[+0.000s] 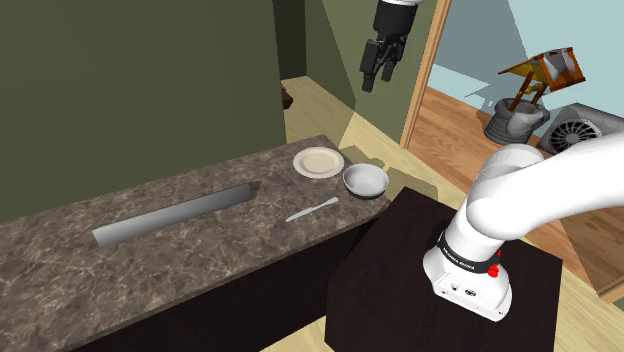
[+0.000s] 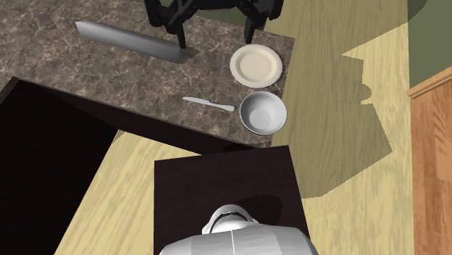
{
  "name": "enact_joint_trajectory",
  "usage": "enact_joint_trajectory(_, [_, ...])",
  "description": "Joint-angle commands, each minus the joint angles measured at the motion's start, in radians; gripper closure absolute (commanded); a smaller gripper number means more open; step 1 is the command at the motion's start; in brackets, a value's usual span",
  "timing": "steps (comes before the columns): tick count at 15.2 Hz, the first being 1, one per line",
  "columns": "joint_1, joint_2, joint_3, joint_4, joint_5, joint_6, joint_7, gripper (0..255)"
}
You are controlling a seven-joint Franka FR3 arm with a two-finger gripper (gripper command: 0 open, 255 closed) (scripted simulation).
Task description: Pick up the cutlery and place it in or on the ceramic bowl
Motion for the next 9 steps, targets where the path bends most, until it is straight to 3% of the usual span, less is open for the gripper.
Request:
enact_joint_trajectory(1, [0.0,0.0,0.0,0.0,0.0,0.0,0.0,0])
enact_joint_trajectory(9, [0.067,0.109,-0.058,-0.175,-0.04,0.267,-0.228,0])
